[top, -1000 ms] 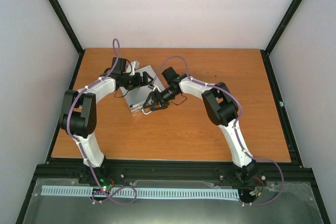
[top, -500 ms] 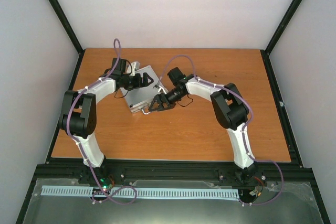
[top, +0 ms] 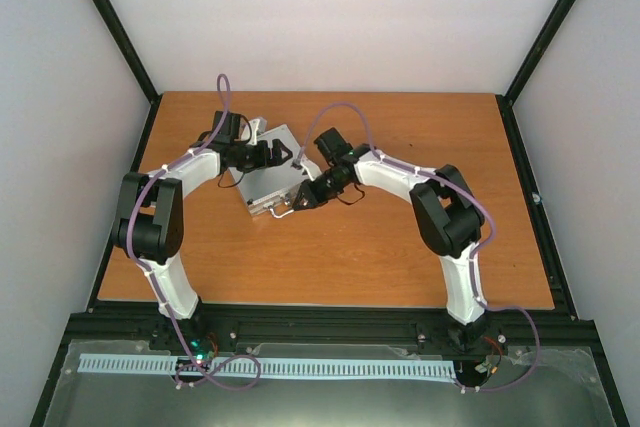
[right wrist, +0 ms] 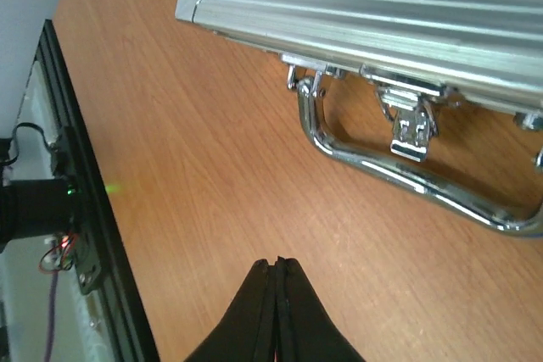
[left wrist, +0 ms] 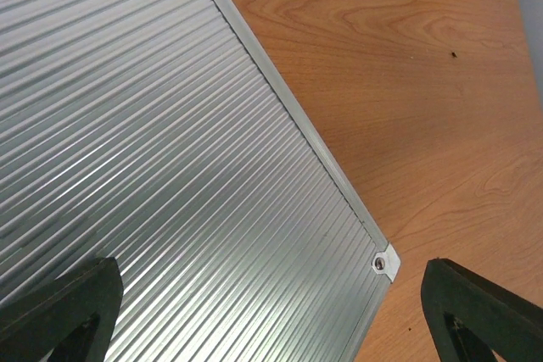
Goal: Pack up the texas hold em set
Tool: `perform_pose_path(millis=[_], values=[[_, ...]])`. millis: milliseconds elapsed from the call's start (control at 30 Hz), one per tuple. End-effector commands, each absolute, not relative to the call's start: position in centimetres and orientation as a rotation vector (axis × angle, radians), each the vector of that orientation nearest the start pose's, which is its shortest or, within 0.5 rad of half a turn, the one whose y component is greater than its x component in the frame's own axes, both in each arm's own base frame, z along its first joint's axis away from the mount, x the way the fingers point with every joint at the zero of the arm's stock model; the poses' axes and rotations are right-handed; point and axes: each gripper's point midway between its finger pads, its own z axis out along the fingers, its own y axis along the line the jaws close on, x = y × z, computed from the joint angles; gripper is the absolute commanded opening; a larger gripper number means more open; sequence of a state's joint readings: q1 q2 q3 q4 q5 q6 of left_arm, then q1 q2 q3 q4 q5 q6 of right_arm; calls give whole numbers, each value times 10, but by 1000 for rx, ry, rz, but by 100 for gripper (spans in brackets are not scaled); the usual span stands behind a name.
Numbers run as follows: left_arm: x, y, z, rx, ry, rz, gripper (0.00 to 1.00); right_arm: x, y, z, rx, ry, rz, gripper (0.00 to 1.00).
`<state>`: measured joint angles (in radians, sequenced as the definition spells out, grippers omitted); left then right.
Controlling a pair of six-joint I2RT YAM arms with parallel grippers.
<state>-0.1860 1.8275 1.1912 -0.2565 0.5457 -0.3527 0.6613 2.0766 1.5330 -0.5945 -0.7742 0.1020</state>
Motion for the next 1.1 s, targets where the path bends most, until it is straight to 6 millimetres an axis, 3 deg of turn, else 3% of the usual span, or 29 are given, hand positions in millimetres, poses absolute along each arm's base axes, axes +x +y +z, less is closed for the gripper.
perform_pose_path(millis=[0, 167, 333, 600, 1067], values=[[356, -159, 14, -122, 2907, -840, 100, 312, 397, 85, -997, 2517, 1157, 3], [359, -156, 16, -112, 2903, -802, 100, 326, 404, 64, -970, 2481, 970, 3], [364, -154, 16, -111, 2897, -776, 100, 341, 398, 52, -848, 2460, 749, 3], [365, -154, 10, -115, 2910, -773, 100, 337, 406, 44, -820, 2453, 763, 3], [365, -154, 7, -112, 2916, -772, 100, 330, 411, 60, -866, 2417, 814, 3]])
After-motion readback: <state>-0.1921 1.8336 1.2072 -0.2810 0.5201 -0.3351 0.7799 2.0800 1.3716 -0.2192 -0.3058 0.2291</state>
